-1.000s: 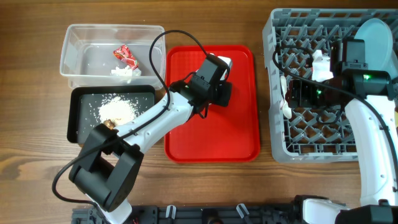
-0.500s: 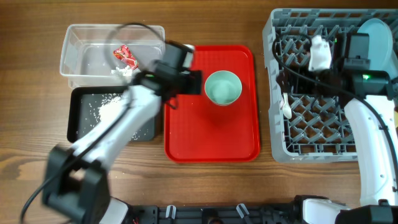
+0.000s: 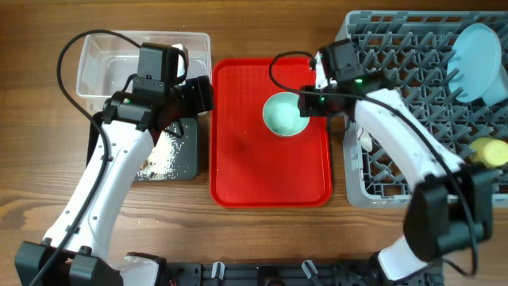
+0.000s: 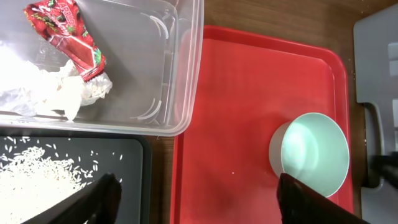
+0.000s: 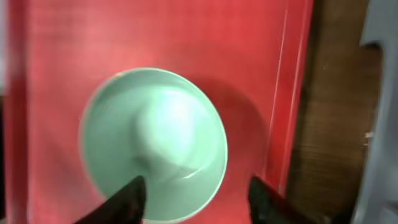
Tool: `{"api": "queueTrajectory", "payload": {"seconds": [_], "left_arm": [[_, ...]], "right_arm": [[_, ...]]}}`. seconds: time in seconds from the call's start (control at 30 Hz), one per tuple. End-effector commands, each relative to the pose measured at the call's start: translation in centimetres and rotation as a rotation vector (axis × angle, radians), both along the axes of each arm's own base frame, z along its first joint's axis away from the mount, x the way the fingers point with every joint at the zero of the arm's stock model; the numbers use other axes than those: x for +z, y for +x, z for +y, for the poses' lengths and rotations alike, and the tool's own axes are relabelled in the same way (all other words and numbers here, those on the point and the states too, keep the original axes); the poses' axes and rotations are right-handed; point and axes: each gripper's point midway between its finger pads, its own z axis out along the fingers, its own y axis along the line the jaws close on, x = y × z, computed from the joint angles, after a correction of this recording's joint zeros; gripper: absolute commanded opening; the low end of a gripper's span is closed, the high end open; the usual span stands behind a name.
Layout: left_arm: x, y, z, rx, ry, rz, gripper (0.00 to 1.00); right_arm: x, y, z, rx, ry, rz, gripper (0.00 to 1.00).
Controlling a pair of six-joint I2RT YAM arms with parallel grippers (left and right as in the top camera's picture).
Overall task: Sort waste into correct bins and load items into the dishwasher rack
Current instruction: 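Grasp the green bowl rim with the right gripper and lift it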
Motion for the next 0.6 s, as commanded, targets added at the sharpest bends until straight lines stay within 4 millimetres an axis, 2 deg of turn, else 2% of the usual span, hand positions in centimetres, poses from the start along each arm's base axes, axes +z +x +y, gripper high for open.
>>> {"api": "queueTrajectory", "payload": {"seconds": [0.0,0.17,0.2,0.27,0.33,0.37,0.43,0.5,0.57], "left_arm": [[0.6,0.2,0.1,0.002,-0.003,-0.015,0.84],[0.6,0.2,0.1,0.002,-0.003,-0.015,0.84],[0.6,0.2,0.1,0.002,-0.003,-0.015,0.85],[0.6,0.2,0.1,0.002,-0.003,-0.015,0.84],[0.6,0.2,0.1,0.002,-0.003,-0.015,0.84],[0.6,0.2,0.1,0.002,-0.003,-0.015,0.84],[0.6,0.2,0.1,0.002,-0.004,-0.016,0.86],[1.2,0.9,0.0,0.002,-0.011,-0.052,0.87],[2.0,1.8,-0.3,0.002,-0.023,-0.102,0.87]], "right_arm": [[-3.8,0.2,-0.2,-0.058,-0.026,0.087,0.46],[-7.4,-0.2,0.1,-0.050,-0.027,0.168,0.23],[-7.3,-0.2,0.2,-0.052,-0.025,0.166,0.19],[-6.9,0.3,0.3,-0.053,-0.018,0.143,0.04],[-5.6,0.7,0.3,-0.055,-0.007,0.113,0.04],[-4.2,1.1,0.1,-0.056,-0.004,0.086,0.04],[0.2,2.4,-1.6,-0.091,-0.022,-0.014,0.04],[6.7,3.5,-4.4,-0.097,-0.066,-0.193,0.04],[12.6,4.0,-8.3,-0.177,-0.148,-0.374,0.04]]}}
